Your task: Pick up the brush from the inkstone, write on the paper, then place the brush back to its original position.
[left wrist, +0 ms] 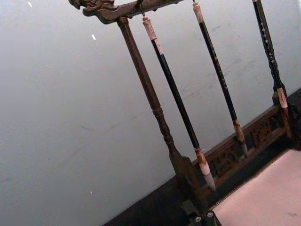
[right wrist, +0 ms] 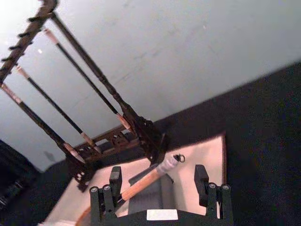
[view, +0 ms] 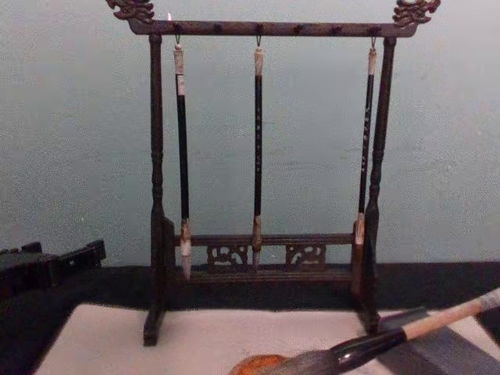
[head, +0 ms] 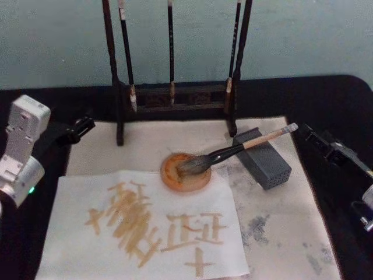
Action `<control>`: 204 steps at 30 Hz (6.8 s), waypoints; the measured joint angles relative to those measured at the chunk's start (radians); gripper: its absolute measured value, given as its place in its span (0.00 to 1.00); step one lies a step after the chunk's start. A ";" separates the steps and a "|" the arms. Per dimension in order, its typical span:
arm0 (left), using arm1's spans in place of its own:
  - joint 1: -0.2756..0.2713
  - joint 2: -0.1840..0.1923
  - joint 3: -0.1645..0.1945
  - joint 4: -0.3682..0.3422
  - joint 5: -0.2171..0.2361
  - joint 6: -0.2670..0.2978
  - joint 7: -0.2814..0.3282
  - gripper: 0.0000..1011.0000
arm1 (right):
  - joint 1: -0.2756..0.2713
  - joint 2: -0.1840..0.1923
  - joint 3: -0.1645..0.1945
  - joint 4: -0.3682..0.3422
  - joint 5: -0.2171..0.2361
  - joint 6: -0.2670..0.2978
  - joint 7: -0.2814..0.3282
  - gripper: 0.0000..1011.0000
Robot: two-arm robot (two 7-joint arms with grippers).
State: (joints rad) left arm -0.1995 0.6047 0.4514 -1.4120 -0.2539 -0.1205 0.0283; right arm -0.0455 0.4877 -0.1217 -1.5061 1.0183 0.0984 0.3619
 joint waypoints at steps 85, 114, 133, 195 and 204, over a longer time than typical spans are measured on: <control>0.000 0.000 0.000 0.000 0.000 0.000 0.000 0.99 | 0.249 -0.048 -0.103 0.277 0.397 0.296 -0.044 0.72; 0.000 0.000 0.000 0.000 0.000 0.000 0.000 0.99 | 0.249 -0.048 -0.104 0.277 0.396 0.297 -0.043 0.20; 0.000 0.000 0.000 0.000 0.000 0.000 0.000 0.99 | 0.247 -0.033 -0.102 0.270 0.447 0.296 -0.033 0.20; 0.000 0.000 0.000 0.000 0.000 0.000 0.000 0.99 | 0.228 0.235 -0.373 -0.322 0.260 0.251 -0.027 0.20; 0.000 0.000 0.000 0.000 0.000 0.000 0.000 0.99 | 0.245 0.216 -0.400 -0.307 0.274 0.233 -0.035 0.20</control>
State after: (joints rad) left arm -0.1995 0.6046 0.4514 -1.4120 -0.2539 -0.1206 0.0283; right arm 0.1999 0.7032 -0.5214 -1.8134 1.2923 0.3317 0.3267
